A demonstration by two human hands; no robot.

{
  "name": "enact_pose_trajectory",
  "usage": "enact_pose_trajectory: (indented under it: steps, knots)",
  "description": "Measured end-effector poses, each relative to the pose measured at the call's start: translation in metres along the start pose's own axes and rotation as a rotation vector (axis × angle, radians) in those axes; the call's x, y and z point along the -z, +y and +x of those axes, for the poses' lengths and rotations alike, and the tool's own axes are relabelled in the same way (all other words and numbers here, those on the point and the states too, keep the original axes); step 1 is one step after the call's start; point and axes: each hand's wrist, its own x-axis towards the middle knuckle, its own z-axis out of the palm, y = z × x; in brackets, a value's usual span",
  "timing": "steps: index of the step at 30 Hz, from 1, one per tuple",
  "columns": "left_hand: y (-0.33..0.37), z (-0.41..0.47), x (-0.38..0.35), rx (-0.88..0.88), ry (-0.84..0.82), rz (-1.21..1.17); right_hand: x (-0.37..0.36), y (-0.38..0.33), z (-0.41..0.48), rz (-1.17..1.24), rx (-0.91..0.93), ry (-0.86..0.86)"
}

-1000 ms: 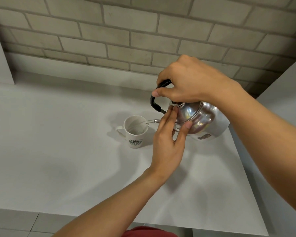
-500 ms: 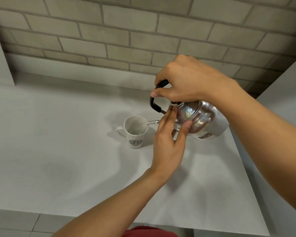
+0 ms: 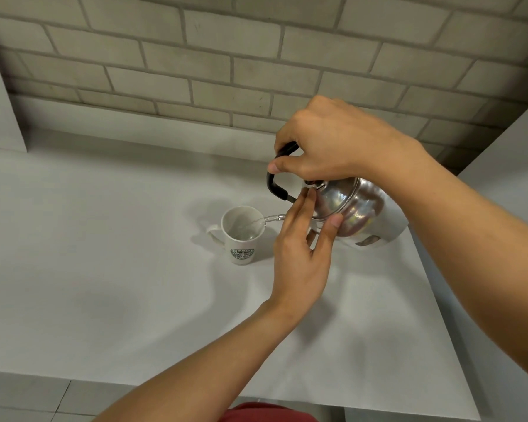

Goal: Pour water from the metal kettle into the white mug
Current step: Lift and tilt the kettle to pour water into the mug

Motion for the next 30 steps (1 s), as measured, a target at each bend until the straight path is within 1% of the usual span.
enact_pose_trajectory:
  steps: [14,30]
  knots:
    - [0.006,0.0,0.001,0.012,0.002,-0.042,0.003,-0.003,0.005,0.0,-0.017,-0.025]
    - [0.009,-0.001,0.001,-0.008,0.018,-0.036,0.008,-0.008,0.006,-0.011,-0.039,-0.03]
